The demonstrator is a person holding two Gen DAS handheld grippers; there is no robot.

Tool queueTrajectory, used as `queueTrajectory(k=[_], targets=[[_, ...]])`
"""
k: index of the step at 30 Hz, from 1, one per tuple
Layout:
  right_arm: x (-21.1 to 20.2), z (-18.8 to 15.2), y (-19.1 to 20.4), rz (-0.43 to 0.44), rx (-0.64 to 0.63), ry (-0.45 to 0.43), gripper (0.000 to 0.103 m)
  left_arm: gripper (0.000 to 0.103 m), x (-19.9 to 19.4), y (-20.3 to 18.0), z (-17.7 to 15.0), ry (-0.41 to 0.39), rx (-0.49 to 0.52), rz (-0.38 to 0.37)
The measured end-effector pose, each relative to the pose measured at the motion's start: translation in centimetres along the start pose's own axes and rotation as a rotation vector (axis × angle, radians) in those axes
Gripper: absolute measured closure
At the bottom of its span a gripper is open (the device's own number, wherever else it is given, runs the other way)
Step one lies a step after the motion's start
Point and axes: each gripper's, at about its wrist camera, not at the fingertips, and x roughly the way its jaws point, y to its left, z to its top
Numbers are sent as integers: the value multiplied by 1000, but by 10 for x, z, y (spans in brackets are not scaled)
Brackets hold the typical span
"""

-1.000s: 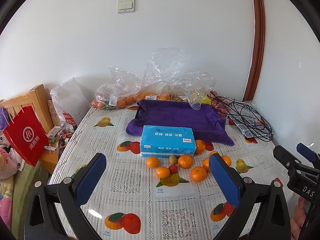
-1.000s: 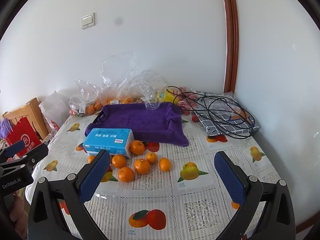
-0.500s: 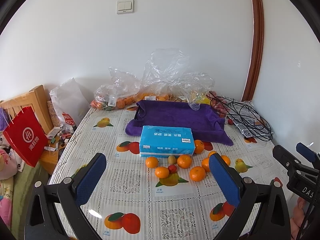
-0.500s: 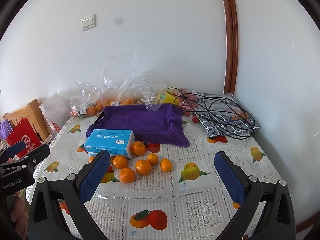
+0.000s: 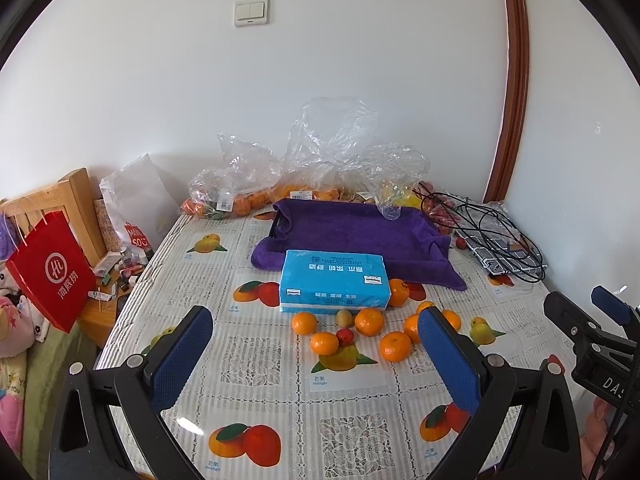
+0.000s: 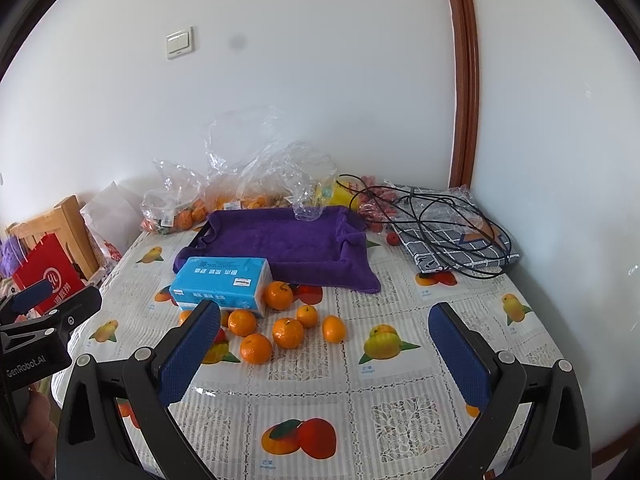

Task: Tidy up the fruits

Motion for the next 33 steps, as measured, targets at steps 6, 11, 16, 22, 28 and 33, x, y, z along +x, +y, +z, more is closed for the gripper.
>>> queueTrajectory(k=[6, 11, 16, 22, 28, 33], targets=[[0, 0, 2, 3, -2, -2, 1, 0, 0, 0, 0, 0, 1, -1], [-1, -1, 5, 2, -9, -3, 1, 0, 0, 0, 0, 3, -4, 0], [5, -1, 8, 0, -25, 4, 1, 0, 2, 2, -2, 9, -7, 22], [26, -1, 6, 21, -19, 42, 0, 0, 17, 10, -2, 24, -1, 14], [60, -10, -6, 4, 1, 82, 1, 0, 54, 20, -3, 81, -7, 2], [97, -26, -19, 1, 27, 145, 23, 0, 92, 26, -12, 141, -12, 16]])
